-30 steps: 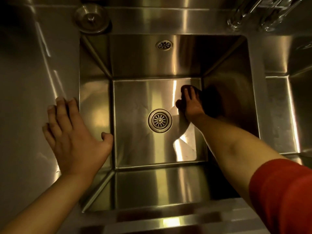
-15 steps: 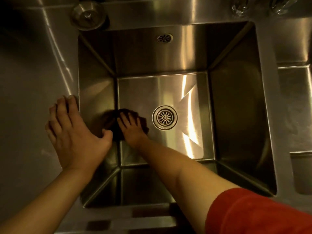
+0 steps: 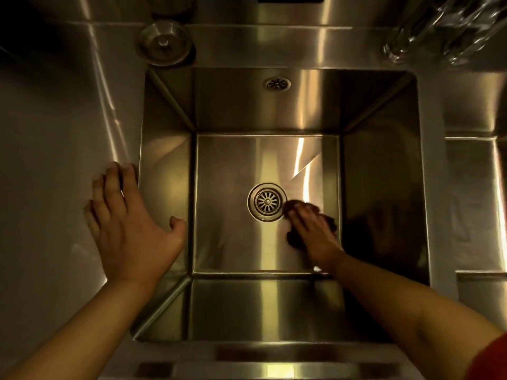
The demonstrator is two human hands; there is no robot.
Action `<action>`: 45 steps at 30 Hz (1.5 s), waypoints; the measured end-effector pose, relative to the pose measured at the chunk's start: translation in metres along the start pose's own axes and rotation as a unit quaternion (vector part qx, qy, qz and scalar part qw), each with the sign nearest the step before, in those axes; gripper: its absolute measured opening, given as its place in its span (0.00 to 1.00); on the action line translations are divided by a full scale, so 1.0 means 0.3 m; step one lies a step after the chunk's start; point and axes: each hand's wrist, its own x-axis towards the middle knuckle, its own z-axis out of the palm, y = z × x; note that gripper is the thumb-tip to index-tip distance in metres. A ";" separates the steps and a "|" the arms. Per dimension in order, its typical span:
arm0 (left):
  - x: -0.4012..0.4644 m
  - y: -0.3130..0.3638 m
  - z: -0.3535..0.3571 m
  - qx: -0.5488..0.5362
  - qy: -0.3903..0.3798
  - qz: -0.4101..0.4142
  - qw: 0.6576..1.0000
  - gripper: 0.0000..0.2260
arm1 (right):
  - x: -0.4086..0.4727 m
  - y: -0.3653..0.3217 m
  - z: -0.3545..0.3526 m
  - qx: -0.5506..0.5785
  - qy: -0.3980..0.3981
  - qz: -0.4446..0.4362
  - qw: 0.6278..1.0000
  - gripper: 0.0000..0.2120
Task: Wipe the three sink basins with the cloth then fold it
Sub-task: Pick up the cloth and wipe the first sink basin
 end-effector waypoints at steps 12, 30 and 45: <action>0.000 0.002 -0.014 0.010 -0.021 -0.004 1.000 0.50 | 0.513 -0.215 -0.180 0.047 0.092 0.148 0.984 0.40; -0.001 0.016 -0.018 0.031 -0.023 -0.010 0.999 0.51 | 0.105 -0.283 0.126 -0.108 -0.171 -0.316 0.927 0.31; -0.002 -0.015 0.005 0.012 -0.013 -0.010 1.000 0.50 | 0.443 -0.069 -0.265 0.041 0.078 0.168 0.982 0.37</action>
